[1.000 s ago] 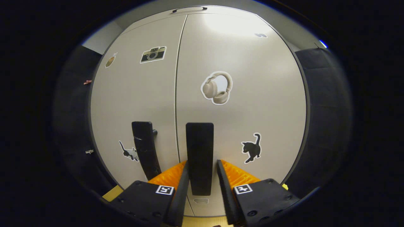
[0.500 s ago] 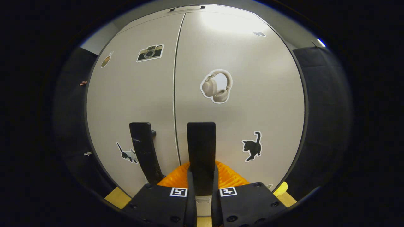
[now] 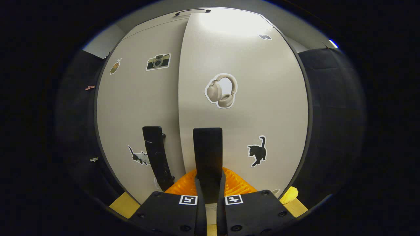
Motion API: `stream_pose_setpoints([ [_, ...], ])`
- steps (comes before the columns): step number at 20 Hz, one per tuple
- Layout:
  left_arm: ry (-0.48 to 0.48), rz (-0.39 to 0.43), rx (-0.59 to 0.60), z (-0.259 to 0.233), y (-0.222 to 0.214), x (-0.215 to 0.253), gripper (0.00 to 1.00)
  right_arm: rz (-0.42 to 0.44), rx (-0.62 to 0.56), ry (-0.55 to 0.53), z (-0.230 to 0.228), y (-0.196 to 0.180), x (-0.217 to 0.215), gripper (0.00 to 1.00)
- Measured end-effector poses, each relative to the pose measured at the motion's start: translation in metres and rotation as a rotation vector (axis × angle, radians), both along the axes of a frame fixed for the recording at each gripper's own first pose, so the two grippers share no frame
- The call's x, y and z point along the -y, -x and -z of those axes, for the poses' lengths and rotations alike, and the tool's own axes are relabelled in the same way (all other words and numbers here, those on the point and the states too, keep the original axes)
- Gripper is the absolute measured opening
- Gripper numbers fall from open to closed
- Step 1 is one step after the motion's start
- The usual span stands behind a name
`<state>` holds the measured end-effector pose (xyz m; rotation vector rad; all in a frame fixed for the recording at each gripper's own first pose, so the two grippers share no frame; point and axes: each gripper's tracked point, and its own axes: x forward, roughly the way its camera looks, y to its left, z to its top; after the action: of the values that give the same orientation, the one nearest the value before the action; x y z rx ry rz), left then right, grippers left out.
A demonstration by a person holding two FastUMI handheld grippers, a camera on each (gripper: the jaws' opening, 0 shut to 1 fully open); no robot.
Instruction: Open the right door of the double-door shoe cabinet with the right hand, and open the left door with the left hand.
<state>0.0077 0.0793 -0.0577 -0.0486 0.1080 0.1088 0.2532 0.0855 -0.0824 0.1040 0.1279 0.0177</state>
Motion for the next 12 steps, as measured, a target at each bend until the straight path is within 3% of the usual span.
stream_pose_setpoints([
  [12,-0.003,0.03,-0.007,-0.003,0.018,0.029,0.98,-0.051,0.014,-0.022,-0.011,0.07,0.042,0.16],
])
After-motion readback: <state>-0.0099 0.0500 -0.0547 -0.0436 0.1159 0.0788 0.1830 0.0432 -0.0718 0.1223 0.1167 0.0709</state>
